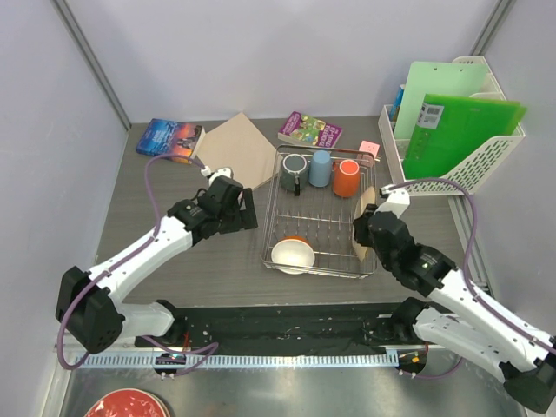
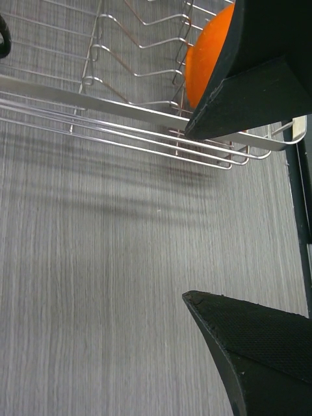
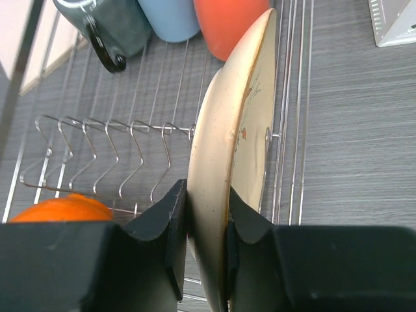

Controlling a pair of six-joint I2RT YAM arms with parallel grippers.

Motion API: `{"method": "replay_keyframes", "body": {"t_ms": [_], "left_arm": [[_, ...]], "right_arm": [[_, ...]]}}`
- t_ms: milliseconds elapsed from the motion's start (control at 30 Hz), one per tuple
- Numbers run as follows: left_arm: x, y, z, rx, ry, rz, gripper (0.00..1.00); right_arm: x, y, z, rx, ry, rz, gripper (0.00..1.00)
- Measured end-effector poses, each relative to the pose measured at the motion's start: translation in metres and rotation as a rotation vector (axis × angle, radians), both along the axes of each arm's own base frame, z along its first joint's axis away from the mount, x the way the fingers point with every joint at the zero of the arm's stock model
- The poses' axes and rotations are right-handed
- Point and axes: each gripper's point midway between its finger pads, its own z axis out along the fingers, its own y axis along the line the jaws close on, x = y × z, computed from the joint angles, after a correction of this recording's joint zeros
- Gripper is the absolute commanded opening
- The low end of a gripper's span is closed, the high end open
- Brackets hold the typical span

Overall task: Unload the mixed dishes from the dish rack
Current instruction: Pick up the plate from the dish rack.

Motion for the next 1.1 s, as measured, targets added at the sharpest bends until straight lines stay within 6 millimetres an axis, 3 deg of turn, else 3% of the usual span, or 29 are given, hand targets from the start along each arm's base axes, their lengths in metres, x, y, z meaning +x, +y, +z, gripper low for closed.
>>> {"method": "replay_keyframes", "body": {"t_ms": [233, 633, 767, 967, 1100], "left_arm": [[0.002, -0.004, 0.003, -0.016, -0.014, 0.000, 0.97], [0.000, 0.004, 0.016, -0.030, -0.066, 0.017, 0.98], [0.001, 0.009, 0.022, -0.021, -0.093, 0.031, 0.98], [0.002, 0.015, 0.025, 0.001, -0.107, 0.048, 0.98], [0.005, 0.018, 0.031, 0.010, -0.128, 0.056, 0.98]], "right_arm": [[-0.005, -0.011, 0.018, 0.109, -0.051, 0.010, 0.01], [-0.010, 0.003, 0.026, 0.109, -0.033, 0.115, 0.01], [-0.006, 0.010, 0.051, 0.107, -0.057, 0.155, 0.01], [0.004, 0.020, 0.105, 0.101, -0.145, 0.206, 0.01], [0.011, 0.030, 0.128, 0.083, -0.171, 0.254, 0.01]]}}
